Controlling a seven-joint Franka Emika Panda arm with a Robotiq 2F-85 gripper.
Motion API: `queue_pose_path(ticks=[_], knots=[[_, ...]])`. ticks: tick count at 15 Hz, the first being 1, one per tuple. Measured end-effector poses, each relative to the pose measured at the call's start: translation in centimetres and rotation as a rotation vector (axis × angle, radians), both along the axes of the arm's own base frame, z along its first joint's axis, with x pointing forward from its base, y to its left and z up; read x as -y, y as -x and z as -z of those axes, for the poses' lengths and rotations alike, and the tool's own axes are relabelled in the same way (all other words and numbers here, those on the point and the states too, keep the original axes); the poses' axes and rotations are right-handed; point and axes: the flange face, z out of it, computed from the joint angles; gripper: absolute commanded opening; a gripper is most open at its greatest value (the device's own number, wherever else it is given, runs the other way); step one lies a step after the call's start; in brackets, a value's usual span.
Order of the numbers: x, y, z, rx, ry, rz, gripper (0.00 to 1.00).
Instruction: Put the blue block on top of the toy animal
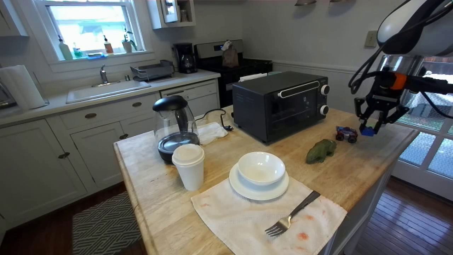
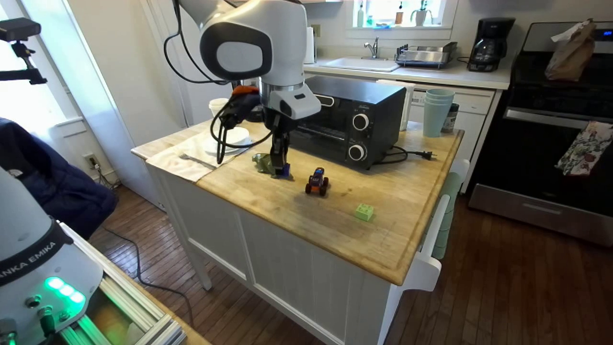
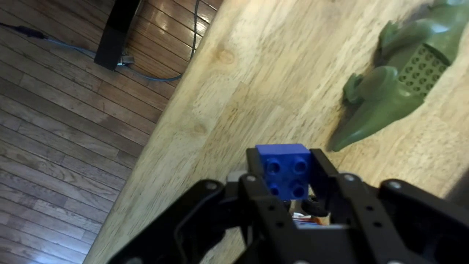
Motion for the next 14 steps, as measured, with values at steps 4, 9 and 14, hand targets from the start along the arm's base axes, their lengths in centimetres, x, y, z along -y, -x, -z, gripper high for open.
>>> queue_pose_path(ticks=[4,9,14], knots=[[-1.6,-1.2,-0.9,0.005,-0.005,0.040,0.36],[-1.7,-1.2,-0.9,0.005,-0.006,0.040,0.11],[-2.5,-1.5,-0.7,-0.002,-0.043,0.126,0.11]])
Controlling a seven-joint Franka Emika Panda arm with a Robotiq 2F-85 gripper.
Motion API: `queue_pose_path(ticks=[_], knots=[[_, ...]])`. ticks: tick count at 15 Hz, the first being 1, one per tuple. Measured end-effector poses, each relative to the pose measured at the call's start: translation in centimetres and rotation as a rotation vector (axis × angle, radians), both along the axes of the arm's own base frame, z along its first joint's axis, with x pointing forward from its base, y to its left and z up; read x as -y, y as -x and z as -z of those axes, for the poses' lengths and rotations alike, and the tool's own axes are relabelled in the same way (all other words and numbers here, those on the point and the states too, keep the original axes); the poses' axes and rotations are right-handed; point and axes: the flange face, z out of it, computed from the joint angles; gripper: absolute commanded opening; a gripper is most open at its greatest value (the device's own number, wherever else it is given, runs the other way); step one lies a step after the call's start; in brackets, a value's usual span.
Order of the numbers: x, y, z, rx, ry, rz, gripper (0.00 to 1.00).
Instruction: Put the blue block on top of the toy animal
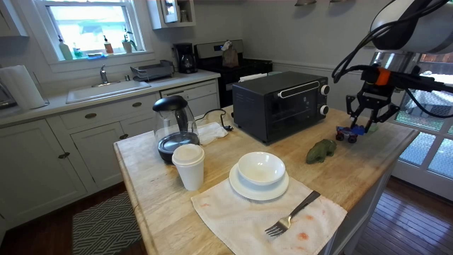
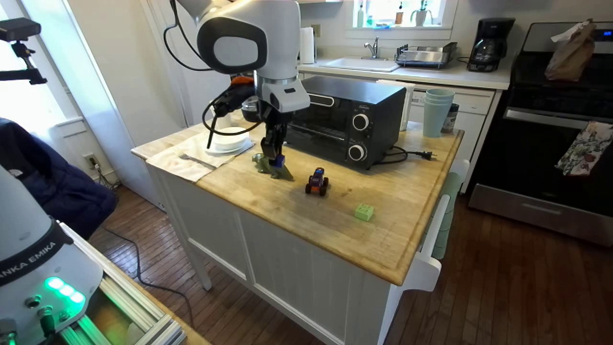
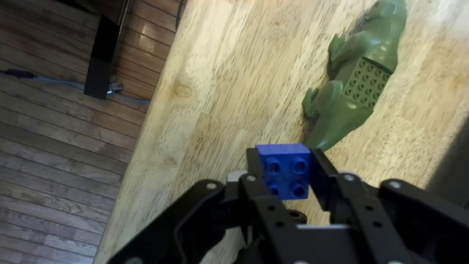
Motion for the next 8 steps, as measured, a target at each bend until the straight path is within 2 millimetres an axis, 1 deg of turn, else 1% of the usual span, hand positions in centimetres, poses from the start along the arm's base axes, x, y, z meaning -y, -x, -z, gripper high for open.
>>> queue_pose_path(ticks=[5,8], knots=[[-2.4,-1.1,0.0,-0.006,-0.102,0.176,0.11],[-3.5,-1.9,-0.1,-0.020,-0.118,0.252,0.11]])
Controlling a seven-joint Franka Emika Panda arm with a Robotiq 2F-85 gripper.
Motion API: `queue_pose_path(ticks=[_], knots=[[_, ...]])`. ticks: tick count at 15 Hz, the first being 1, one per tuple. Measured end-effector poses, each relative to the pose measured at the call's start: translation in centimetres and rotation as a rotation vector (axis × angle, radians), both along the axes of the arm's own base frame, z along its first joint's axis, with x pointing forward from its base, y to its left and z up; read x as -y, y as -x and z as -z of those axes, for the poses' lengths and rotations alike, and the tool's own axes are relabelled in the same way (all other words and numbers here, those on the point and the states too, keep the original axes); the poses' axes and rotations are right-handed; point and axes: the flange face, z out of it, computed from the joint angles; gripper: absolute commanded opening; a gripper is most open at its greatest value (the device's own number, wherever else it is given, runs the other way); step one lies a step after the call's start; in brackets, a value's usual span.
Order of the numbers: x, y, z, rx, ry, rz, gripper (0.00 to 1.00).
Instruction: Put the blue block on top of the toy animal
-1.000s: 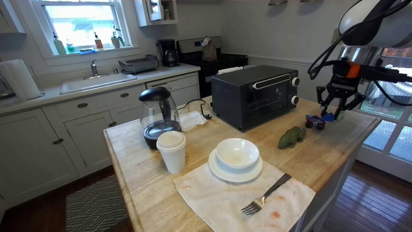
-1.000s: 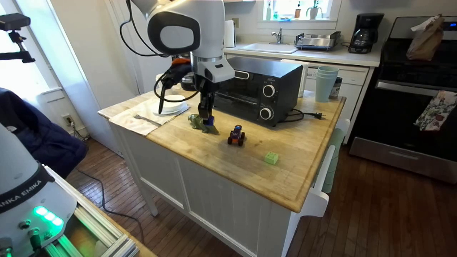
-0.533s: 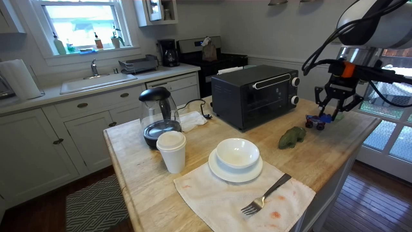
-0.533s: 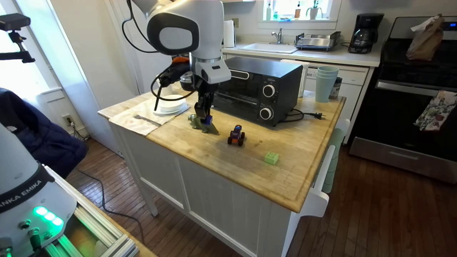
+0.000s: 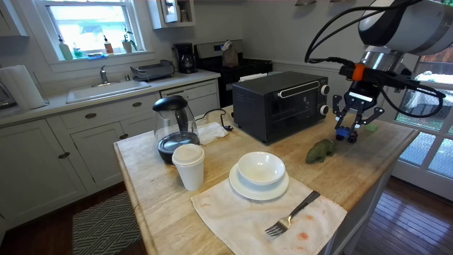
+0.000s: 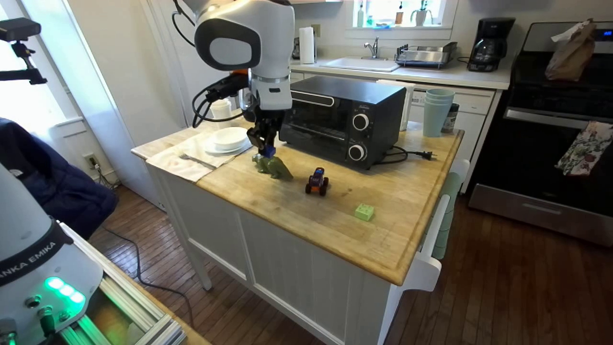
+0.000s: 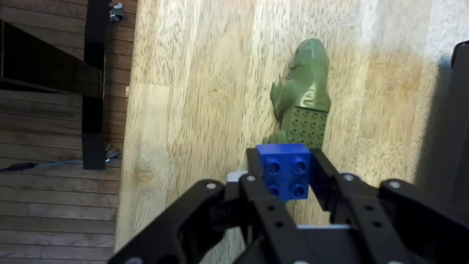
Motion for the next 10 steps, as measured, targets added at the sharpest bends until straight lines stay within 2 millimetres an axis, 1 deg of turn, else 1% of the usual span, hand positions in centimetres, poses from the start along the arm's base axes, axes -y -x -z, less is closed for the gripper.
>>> queue_pose_path(ticks=[4,10], knots=[[-1.1,-1.3,0.2,-0.028,-0.007,0.076,0.11],[-2.0,-2.9,1.2,-0.064,-0.005,0.132,0.11]])
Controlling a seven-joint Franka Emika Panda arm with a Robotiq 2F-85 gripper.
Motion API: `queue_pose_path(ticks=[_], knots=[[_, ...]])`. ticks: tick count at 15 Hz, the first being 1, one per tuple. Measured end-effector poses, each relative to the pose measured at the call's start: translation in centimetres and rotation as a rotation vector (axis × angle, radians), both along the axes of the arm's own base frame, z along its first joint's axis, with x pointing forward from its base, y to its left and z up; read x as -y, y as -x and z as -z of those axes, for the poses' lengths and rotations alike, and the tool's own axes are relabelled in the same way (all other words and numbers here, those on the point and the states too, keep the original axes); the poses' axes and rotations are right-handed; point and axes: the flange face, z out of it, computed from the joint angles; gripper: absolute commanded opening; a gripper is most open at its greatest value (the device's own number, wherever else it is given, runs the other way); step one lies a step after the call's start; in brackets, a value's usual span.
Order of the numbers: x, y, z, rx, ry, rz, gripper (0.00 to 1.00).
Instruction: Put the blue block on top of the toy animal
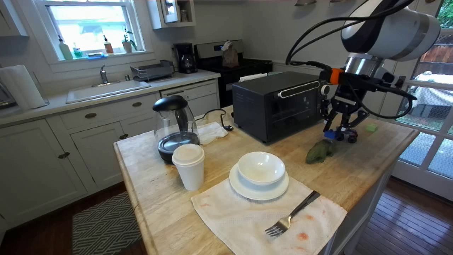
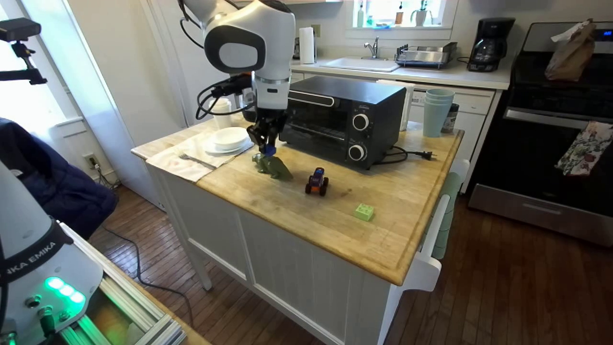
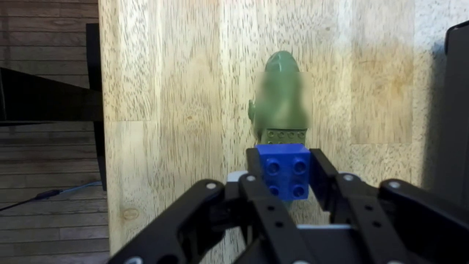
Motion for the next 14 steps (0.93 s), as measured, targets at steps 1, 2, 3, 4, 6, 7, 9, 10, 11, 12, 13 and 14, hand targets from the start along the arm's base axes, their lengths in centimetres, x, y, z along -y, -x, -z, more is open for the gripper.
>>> queue_pose_path(ticks=[1,2,3,4,6,7,9,10,11,12,13,14], knots=[[-0.1,-0.2,0.2,-0.003,0.006,0.000,0.11],[-0.3,-0.3,0.3,-0.004,0.017,-0.003,0.11],[-0.5,-0.5,0.4,-0.004,0.029,-0.007,0.11],[-0.7,-0.6,0.5,-0.003,0.043,-0.012,0.11],[-1.1,-0.9,0.6,-0.003,0.068,-0.025,0.11],[-1.4,-1.1,0.6,0.000,0.078,-0.032,0.11],[-1.7,-1.3,0.5,0.006,0.094,-0.040,0.11],[-1.9,-1.4,0.4,0.009,0.097,-0.041,0.11],[-2.0,-1.5,0.4,0.012,0.099,-0.042,0.11],[-2.1,-1.5,0.4,0.016,0.102,-0.040,0.11],[-2.2,-1.6,0.4,0.018,0.104,-0.038,0.11],[-2.3,-1.6,0.4,0.020,0.105,-0.037,0.11]])
